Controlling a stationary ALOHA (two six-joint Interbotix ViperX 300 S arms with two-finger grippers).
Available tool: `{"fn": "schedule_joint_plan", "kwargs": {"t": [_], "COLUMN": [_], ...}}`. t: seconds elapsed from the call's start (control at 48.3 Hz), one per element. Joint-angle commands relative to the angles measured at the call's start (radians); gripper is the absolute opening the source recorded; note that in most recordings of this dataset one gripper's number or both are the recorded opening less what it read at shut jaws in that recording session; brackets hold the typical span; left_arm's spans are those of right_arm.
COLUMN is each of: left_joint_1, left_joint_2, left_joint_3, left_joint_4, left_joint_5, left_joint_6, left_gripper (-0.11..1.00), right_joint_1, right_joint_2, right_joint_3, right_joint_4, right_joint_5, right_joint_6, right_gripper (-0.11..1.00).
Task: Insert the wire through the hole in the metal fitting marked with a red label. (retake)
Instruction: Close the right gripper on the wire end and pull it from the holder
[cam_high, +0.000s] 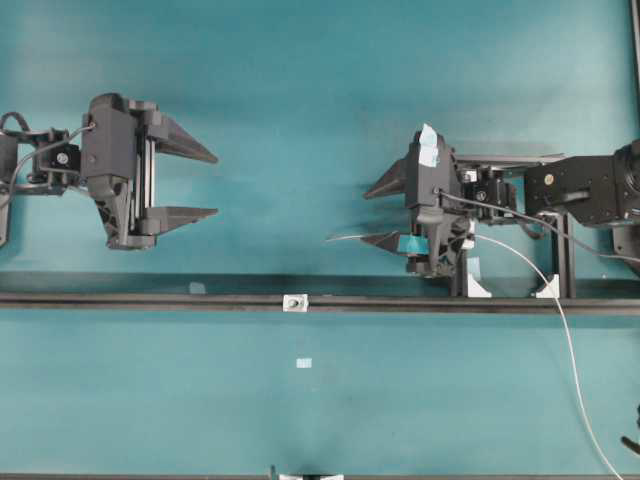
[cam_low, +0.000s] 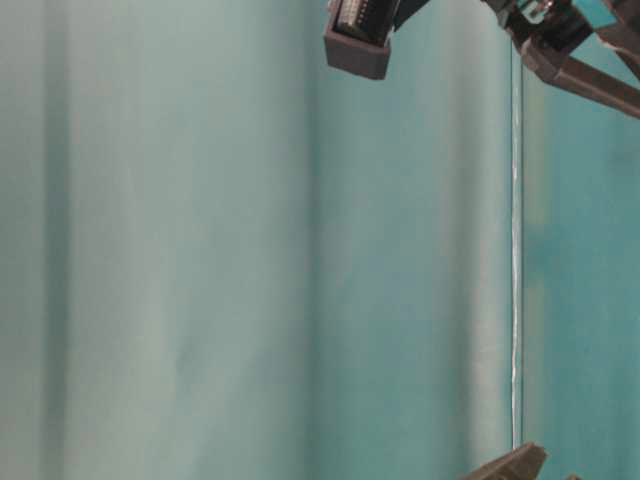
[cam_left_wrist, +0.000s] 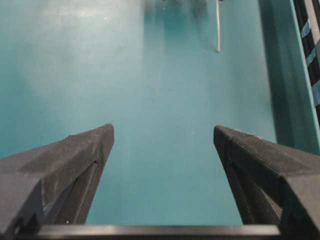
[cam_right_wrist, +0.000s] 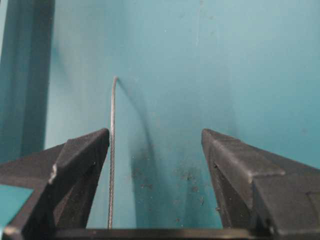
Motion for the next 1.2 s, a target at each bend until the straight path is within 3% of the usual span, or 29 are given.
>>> {"fn": "schedule_joint_plan", "kwargs": {"t": [0.0,0.145,0.269,0.352,0.496,0.579,1.179], "left_joint_1": [-0.003,-0.003,-0.003,-0.003,-0.003,-0.005,-0.005], "left_joint_2": [-0.008,-0.008,-0.008,-0.008,-0.008,-0.008,-0.009], "left_joint_3": [-0.015,-0.015,-0.015,-0.015,-0.015,-0.015,-0.020], "left_joint_4": [-0.002,-0.002,-0.002,-0.002,-0.002,-0.002,-0.002], "left_joint_5": [-0.008,-0.008,-0.008,-0.008,-0.008,-0.008,-0.008], "left_joint_6": [-0.002,-0.002,-0.002,-0.002,-0.002,-0.002,-0.002], "left_gripper": [0.67,0.67,0.67,0.67,0.67,0.67,0.67], "right_joint_1": [-0.003,-0.003,-0.003,-0.003,-0.003,-0.003,-0.003], "right_joint_2": [-0.011,-0.011,-0.011,-0.011,-0.011,-0.012,-0.038], "right_joint_3": [-0.017,-0.015,-0.017,-0.015,-0.014,-0.015,-0.017], "right_joint_4": [0.005,0.002,0.005,0.002,0.005,0.002,0.002], "right_joint_5": [-0.014,-0.017,-0.017,-0.015,-0.015,-0.017,-0.028], "right_joint_6": [0.003,0.003,0.003,0.003,0.003,0.003,0.003], "right_gripper": [0.80,0.78,0.67,0.53,0.15,0.03,0.02]}}
